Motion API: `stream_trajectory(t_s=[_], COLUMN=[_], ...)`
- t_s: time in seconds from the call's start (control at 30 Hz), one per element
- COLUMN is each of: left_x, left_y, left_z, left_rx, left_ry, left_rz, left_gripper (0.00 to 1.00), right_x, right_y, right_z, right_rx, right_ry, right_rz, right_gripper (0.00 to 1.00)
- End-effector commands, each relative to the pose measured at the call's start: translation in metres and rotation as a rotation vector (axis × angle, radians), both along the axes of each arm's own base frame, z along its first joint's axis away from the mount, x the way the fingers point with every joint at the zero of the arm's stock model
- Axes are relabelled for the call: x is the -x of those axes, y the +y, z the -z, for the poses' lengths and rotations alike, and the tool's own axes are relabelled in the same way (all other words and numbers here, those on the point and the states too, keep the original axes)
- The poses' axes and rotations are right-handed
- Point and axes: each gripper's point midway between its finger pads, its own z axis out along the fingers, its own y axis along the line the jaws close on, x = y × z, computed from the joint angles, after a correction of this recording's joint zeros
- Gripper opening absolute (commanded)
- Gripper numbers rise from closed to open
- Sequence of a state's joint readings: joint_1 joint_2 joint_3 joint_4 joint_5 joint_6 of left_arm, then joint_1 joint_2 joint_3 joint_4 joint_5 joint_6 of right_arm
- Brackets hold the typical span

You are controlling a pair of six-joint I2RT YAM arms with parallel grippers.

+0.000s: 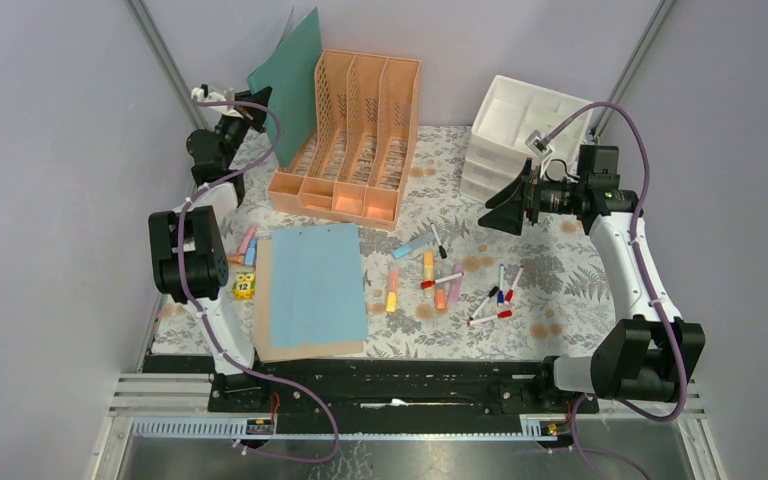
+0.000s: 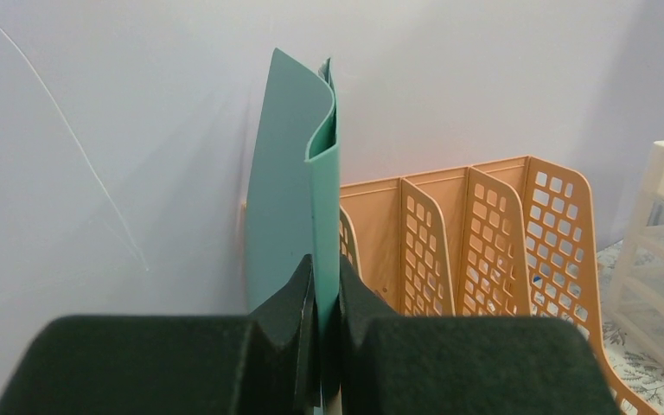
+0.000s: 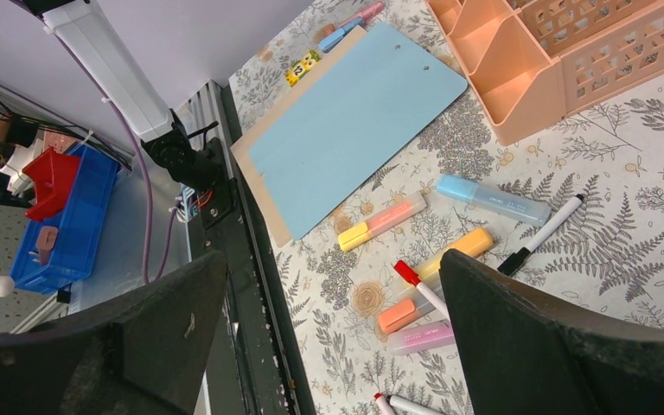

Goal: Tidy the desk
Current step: Place the folder in the storage box.

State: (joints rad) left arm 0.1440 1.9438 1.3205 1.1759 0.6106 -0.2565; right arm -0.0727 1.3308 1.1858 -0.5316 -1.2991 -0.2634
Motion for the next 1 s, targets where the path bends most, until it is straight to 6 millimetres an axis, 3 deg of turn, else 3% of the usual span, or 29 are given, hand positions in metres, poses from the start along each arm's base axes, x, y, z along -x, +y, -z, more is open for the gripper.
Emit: stream_trajectory(t_s=[0.0,0.17,0.47,0.63,0.97], left_x=[0.014,0.027,0.031,0.033,0.029], left_y=[-0.018,-0.023,-0.019,-0.016,-0.017], left_z=[0.021,0.03,0.038,0.05,0.038], left_rx=[-0.059,-0.11,-0.146,-0.119,-0.097], left_ry=[0.028,0.035,0.046,0.072,0.077], left_rz=[0.093,0.13,0.101,0.082,0.094], left_gripper=[0.0,0.0,0.0,0.15,0.22], right_x=[0.004,0.005,0.002,0.002,0.001], right_y=[0.0,0.0,0.001,0.001,0.001], right_z=[-0.008,-0.008,-0.008,-0.007,-0.006], right_rx=[-0.008,-0.013,-0.032,-0.033,-0.035], right_ry=[-0.035,-0.031,-0.015,-0.013,-0.011], right_rz=[-0.003,-0.004,-0.014,-0.014,-0.016], right_gripper=[1.0,1.0,1.0,1.0,1.0])
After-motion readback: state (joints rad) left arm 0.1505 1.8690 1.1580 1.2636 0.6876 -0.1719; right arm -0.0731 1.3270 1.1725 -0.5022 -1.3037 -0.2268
